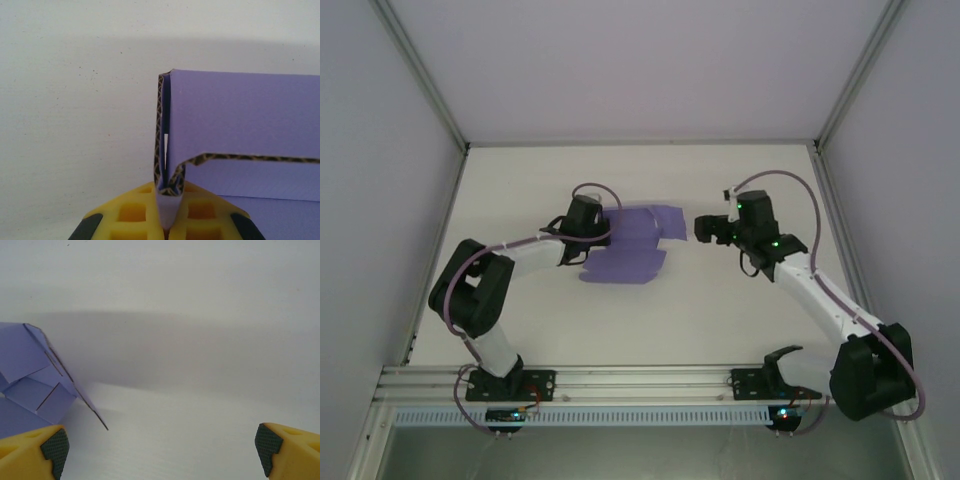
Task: Assemble paper box
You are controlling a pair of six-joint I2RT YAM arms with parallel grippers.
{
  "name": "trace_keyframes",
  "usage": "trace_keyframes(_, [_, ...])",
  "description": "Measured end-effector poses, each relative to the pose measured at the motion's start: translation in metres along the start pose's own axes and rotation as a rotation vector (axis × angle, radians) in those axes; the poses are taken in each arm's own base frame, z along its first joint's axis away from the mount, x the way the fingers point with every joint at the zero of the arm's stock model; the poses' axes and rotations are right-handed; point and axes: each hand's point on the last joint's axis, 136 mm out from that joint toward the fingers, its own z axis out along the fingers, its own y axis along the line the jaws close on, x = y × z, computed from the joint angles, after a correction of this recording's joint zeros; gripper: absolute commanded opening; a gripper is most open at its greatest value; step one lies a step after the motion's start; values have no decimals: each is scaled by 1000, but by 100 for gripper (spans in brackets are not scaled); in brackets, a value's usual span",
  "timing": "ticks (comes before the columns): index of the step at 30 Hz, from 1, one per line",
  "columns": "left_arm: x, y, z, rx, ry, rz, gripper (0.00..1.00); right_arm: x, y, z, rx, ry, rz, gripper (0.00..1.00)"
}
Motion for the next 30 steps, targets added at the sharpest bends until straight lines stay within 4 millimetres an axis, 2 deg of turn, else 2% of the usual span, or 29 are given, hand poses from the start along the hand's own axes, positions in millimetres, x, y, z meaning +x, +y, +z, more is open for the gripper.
trace_keyframes(3, [0, 0, 0, 0, 0, 0, 0, 8, -8, 8, -35, 51, 32, 98])
trace_keyframes(6, [0, 0, 0, 0, 0, 0, 0, 21, -10, 28, -65, 141, 53, 97])
trace_keyframes(10, [0, 0, 0, 0, 1, 0, 0, 32, -3, 58, -138, 260, 40, 91])
trace_keyframes(14, [0, 0, 0, 0, 1, -3, 0, 35, 11, 77, -217, 323, 24, 89])
trace_keyframes(17, [0, 0, 0, 0, 1, -3, 0, 38, 25, 80, -276, 346, -1, 88])
trace_keyframes(22, [0, 0, 0, 0, 1, -3, 0, 46, 56, 74, -399, 368, -47, 83])
trace_keyframes(26, [0, 0, 0, 1, 1, -3, 0, 52, 79, 72, -485, 391, -73, 73])
trace_keyframes(28, [0, 0, 0, 2, 2, -3, 0, 53, 89, 75, -518, 404, -84, 64])
trace_keyframes(30, [0, 0, 0, 2, 2, -4, 0, 53, 98, 79, -544, 414, -92, 61])
